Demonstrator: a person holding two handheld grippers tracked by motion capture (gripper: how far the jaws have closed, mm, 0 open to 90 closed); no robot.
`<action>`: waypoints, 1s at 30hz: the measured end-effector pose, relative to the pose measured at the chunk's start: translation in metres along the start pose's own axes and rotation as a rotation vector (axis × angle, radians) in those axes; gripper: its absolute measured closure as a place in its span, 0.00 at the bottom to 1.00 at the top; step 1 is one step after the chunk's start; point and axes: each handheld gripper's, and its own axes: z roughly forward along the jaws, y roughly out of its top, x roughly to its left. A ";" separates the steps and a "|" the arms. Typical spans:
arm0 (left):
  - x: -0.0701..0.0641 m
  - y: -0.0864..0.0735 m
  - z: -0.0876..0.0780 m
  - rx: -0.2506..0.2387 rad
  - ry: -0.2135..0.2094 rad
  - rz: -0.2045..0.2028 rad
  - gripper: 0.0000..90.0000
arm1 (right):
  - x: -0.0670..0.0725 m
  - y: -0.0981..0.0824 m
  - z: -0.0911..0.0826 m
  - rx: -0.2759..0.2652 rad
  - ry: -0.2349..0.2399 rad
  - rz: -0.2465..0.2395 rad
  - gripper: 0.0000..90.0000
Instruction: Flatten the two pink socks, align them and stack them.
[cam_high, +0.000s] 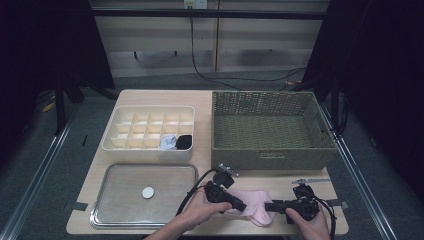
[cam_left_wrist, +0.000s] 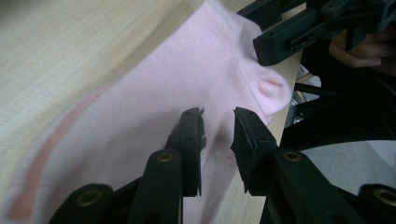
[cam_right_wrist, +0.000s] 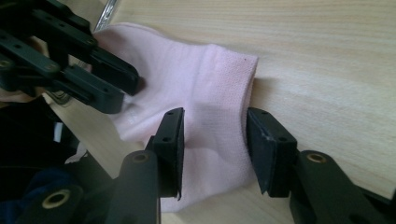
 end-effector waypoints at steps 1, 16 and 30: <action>0.001 -0.001 0.000 -0.002 -0.010 -0.001 0.86 | 0.000 0.000 0.001 0.003 0.012 0.010 0.67; 0.005 -0.004 -0.001 -0.003 -0.019 -0.001 0.91 | -0.003 0.004 0.002 0.001 0.121 0.053 0.94; -0.005 0.001 0.009 -0.011 -0.018 -0.001 0.91 | 0.008 0.026 -0.020 -0.034 0.099 -0.030 0.95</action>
